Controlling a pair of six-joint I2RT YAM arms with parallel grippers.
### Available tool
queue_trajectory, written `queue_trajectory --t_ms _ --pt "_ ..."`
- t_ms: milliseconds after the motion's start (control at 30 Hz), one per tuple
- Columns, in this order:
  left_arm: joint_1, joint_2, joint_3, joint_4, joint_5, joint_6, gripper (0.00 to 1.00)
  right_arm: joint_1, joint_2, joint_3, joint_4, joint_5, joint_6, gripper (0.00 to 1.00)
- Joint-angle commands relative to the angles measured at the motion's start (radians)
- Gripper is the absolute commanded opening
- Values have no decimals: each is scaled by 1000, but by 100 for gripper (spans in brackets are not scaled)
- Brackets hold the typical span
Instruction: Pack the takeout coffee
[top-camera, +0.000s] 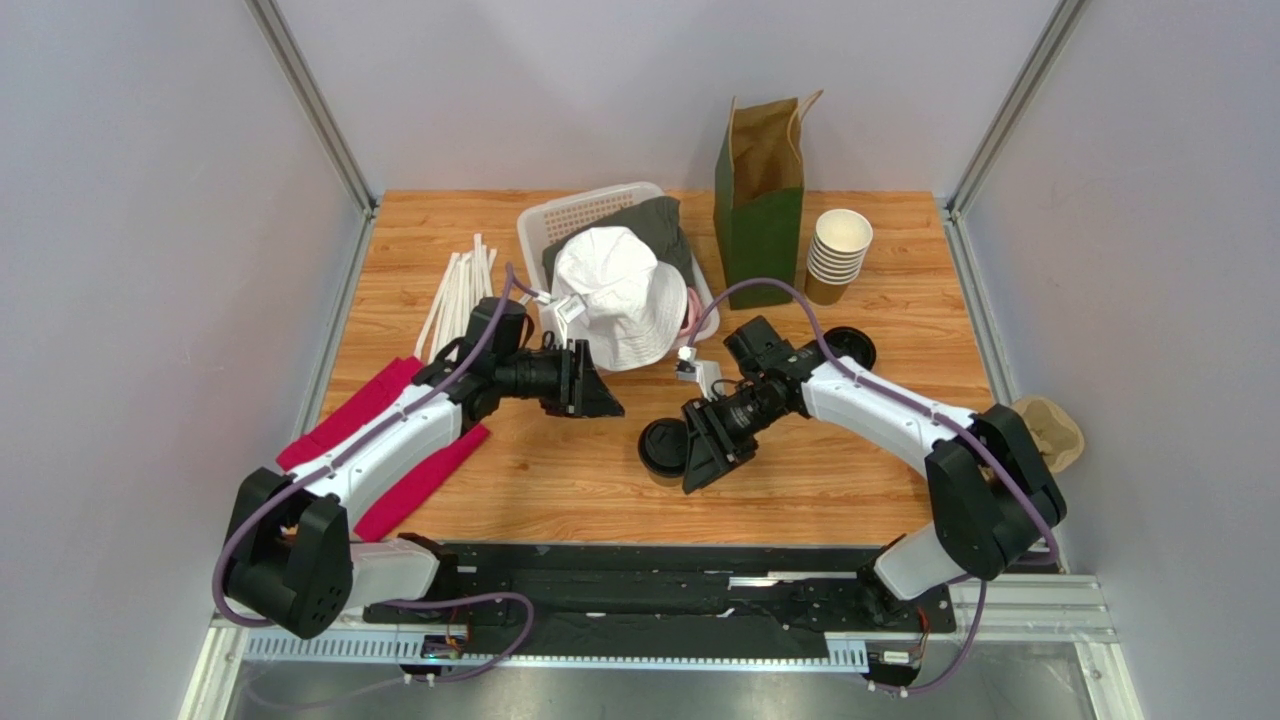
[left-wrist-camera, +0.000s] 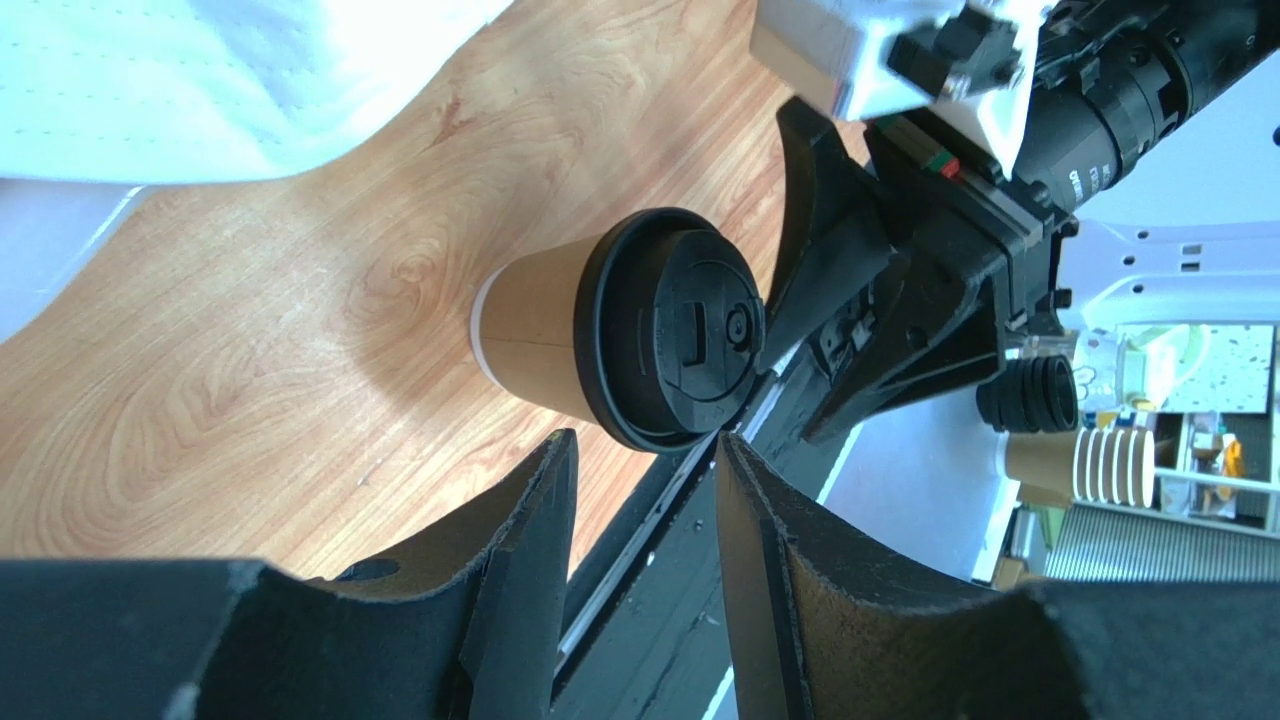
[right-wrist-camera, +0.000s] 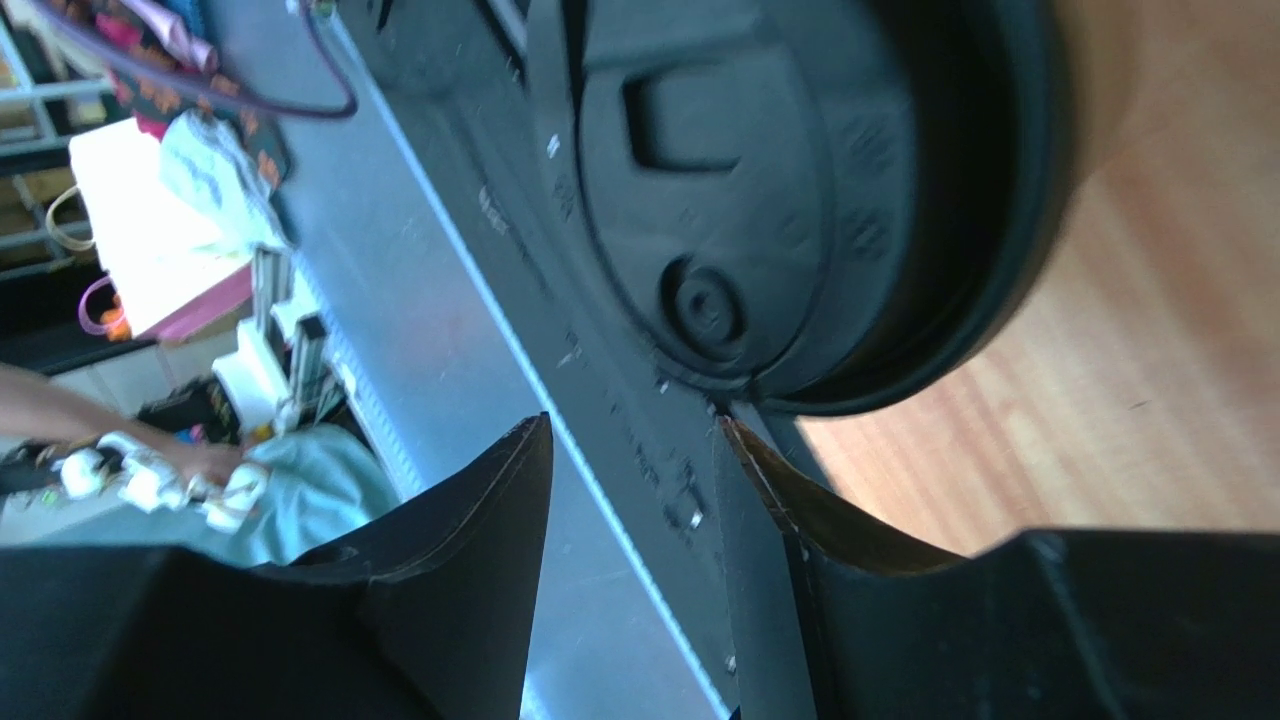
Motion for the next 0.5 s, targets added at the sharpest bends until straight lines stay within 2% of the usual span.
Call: queue_trajectory --t_ms 0,467 --pt "16 -43 -14 39 22 -20 48 -5 15 11 160 64 58 47" --pt "35 -26 -28 1 -6 -3 48 -85 123 163 163 97 -2 43"
